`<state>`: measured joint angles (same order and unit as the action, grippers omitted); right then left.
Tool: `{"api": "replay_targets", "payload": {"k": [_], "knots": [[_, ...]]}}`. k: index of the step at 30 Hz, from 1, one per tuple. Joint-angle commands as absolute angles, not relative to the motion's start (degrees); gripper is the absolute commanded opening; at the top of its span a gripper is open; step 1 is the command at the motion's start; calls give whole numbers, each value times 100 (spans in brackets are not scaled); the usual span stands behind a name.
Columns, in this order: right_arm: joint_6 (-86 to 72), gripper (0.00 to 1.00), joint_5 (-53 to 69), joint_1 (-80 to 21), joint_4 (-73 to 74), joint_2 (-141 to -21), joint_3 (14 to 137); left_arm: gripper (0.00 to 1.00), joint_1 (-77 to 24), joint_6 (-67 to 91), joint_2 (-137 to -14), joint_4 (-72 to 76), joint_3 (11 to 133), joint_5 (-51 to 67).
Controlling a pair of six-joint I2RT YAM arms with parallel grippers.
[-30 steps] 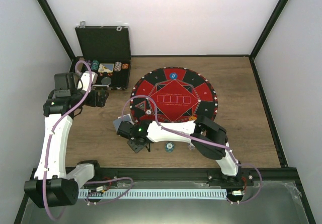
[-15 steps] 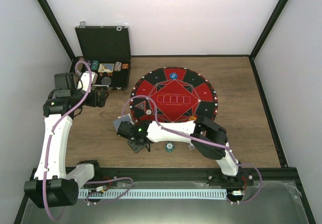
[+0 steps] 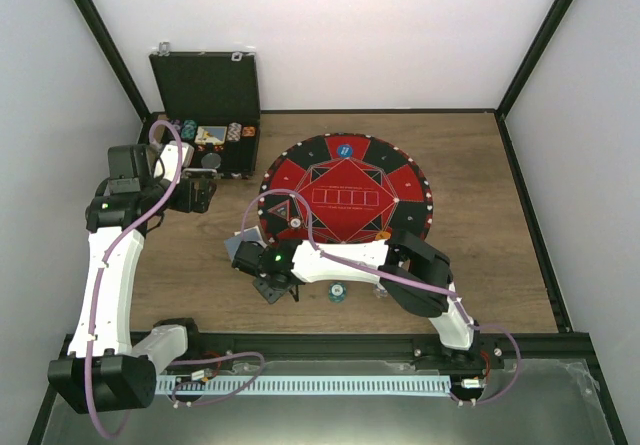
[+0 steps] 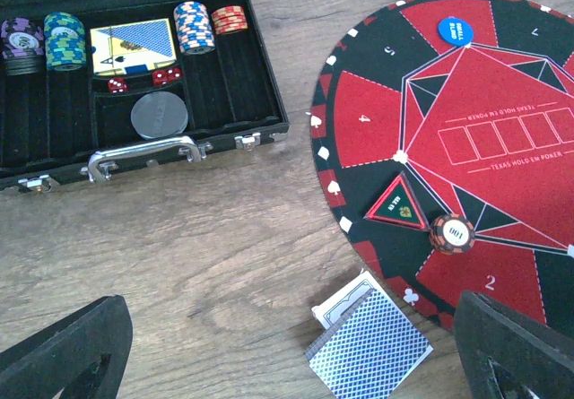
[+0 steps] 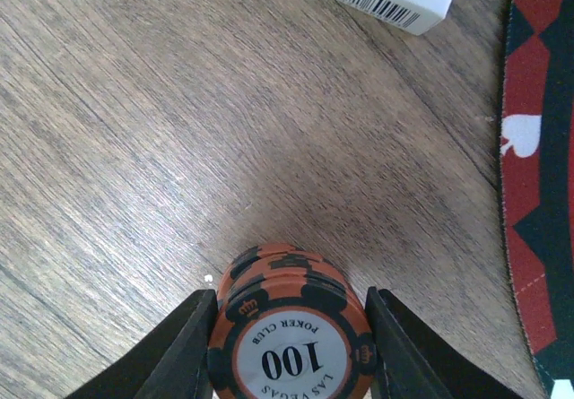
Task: Distribute texas hold em gaming equipment
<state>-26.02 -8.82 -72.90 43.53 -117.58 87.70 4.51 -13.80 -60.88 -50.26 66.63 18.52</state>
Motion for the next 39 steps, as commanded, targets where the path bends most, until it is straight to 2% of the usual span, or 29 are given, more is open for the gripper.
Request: {"api": "replay_targets", "payload": {"k": [1, 4, 9, 15, 27, 34, 39], "knots": [[-2615, 39, -976, -7333, 4391, -11795, 8991, 100, 483, -1432, -5990, -5022, 6625, 1899], [-2621, 33, -967, -7323, 4389, -11792, 8985, 100, 484, -1429, -5983, -5019, 6635, 1890], [-2643, 16, -905, -7279, 4388, -11682, 8982, 100, 486, -1424, -5977, -5012, 6664, 1885], [-2621, 8, -795, -7162, 4390, -11382, 8990, 100, 486, -1401, -5979, -5019, 6687, 1873], [-2254, 4, -1002, -6330, 4611, -10805, 8998, 100, 489, -1397, -5975, -5036, 6740, 1846], [-1649, 5, -1261, -4763, 4528, -10690, 9312, 100, 484, -1420, -6013, -5071, 6791, 1828], [-1367, 5, -1576, -3594, 4463, -11303, 10135, 100, 490, -1431, -6081, -5109, 6852, 1858]]}}
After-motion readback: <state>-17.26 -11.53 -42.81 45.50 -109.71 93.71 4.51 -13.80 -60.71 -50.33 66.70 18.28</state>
